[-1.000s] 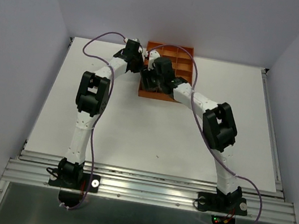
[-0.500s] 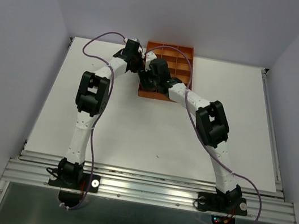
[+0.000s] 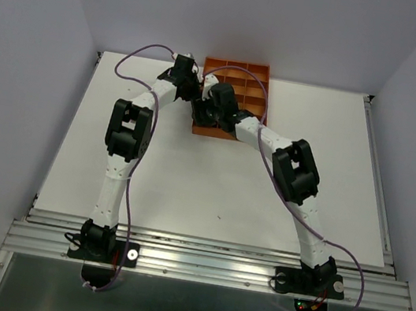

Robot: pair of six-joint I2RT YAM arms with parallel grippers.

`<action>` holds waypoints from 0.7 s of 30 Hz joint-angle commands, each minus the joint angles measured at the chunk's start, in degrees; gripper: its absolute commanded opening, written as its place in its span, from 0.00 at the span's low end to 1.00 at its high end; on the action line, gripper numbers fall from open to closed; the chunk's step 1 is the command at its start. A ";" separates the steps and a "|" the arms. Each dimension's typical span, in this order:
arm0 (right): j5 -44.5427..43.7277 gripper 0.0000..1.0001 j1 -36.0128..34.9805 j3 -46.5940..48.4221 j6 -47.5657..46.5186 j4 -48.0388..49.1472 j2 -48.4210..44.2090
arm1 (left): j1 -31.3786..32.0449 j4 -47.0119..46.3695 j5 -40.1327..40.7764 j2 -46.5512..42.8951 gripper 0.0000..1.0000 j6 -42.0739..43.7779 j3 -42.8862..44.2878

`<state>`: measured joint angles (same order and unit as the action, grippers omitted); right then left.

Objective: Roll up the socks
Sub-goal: Place the sock in the storage box.

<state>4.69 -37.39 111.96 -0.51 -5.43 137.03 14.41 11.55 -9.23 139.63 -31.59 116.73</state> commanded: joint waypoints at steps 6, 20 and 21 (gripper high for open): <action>1.38 0.66 -0.23 -1.22 4.03 -0.90 0.95 | -0.97 0.75 -0.78 0.11 0.00 -4.35 -0.45; 7.95 0.86 4.33 -5.53 11.42 1.74 1.75 | -0.97 -0.65 -2.01 -1.03 0.00 -3.48 -1.59; 9.36 0.86 4.34 -5.61 11.59 2.44 1.83 | -0.97 -0.91 -2.28 -1.12 0.00 -3.39 -1.59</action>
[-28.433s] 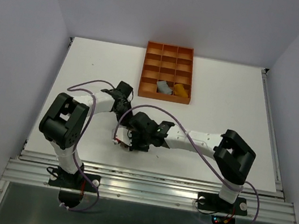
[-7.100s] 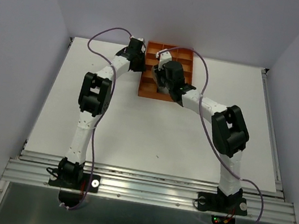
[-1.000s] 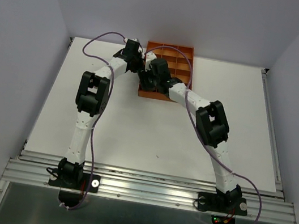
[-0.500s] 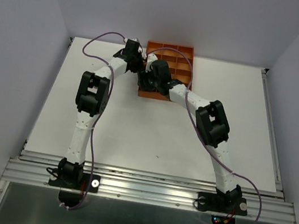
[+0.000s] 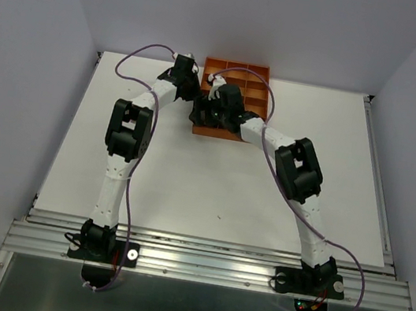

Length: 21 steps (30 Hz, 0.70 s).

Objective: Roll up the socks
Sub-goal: Place the sock in the storage box.

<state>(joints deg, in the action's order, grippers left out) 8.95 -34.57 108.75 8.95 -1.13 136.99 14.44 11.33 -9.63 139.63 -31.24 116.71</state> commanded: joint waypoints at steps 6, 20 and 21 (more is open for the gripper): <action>8.46 1.00 1.52 -4.95 1.86 4.64 -0.49 | -0.99 -1.05 -2.41 -1.21 0.00 -3.65 -1.66; -4.73 1.00 1.52 -6.80 -1.65 3.41 -10.33 | -0.90 -0.87 -1.01 -3.66 0.10 -3.12 -0.78; -4.30 1.00 1.52 -6.88 -1.66 3.41 -10.60 | -0.90 -0.96 -0.92 -4.10 0.14 -2.86 -0.78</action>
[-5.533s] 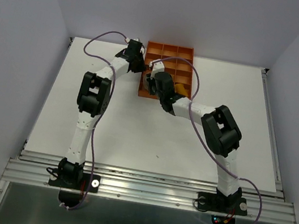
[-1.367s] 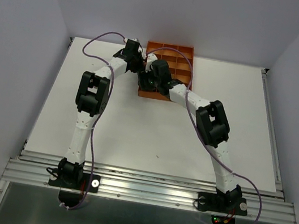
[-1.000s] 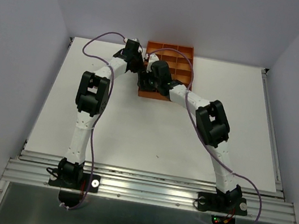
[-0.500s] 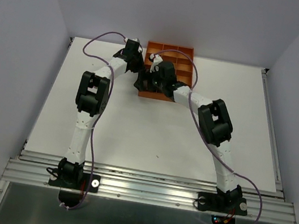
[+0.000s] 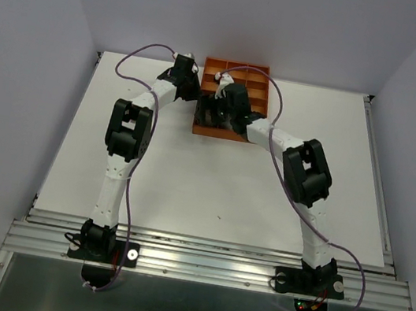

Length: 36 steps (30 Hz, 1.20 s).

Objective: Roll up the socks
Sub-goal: Place the sock in the storage box, then reset both arms

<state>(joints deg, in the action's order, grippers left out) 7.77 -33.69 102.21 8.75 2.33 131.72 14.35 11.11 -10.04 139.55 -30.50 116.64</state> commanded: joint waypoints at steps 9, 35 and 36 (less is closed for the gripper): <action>-0.65 1.00 0.65 0.27 -2.43 0.13 -8.58 | -0.73 -1.27 -0.50 -7.36 0.50 -1.05 0.61; -36.94 1.00 0.65 -48.41 18.65 -8.83 -64.55 | -0.29 -3.11 12.76 -71.40 0.99 -4.02 -54.52; -36.95 1.00 0.65 -49.99 19.36 -8.92 -66.31 | -0.29 -3.73 13.20 -73.69 0.99 -5.26 -57.63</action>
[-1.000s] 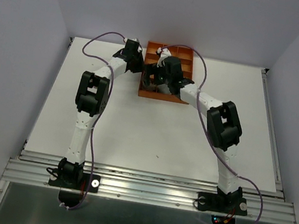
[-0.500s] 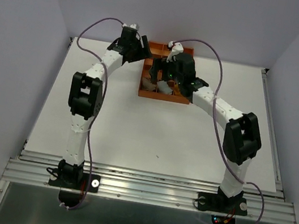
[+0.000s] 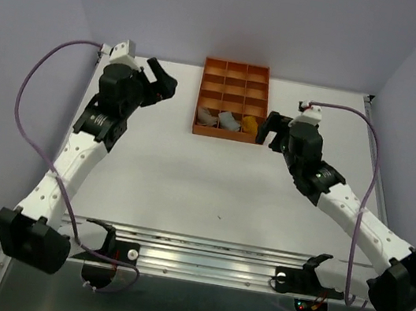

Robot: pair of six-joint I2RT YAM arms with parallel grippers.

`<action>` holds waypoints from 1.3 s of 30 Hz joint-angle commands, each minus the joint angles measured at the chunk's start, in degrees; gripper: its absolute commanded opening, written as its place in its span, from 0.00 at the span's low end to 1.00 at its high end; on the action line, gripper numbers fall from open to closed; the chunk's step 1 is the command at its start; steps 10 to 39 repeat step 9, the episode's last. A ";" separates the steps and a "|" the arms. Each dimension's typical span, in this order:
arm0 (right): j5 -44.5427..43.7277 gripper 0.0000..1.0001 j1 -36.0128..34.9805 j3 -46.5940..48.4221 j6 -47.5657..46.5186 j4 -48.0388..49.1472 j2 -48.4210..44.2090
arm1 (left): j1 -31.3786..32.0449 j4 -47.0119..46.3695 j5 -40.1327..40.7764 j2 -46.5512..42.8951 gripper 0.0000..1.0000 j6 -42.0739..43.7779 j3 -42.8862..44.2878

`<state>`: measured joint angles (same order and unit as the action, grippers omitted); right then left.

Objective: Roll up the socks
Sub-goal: Reset both arms

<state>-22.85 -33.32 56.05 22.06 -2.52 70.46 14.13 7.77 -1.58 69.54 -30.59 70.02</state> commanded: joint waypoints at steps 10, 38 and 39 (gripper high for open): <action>-6.50 1.00 0.27 -10.71 7.37 -6.61 -12.45 | -0.24 0.93 6.86 -15.83 0.99 -7.82 -19.39; -6.50 1.00 0.27 -10.71 7.37 -6.61 -12.45 | -0.24 0.93 6.86 -15.83 0.99 -7.82 -19.39; -6.50 1.00 0.27 -10.71 7.37 -6.61 -12.45 | -0.24 0.93 6.86 -15.83 0.99 -7.82 -19.39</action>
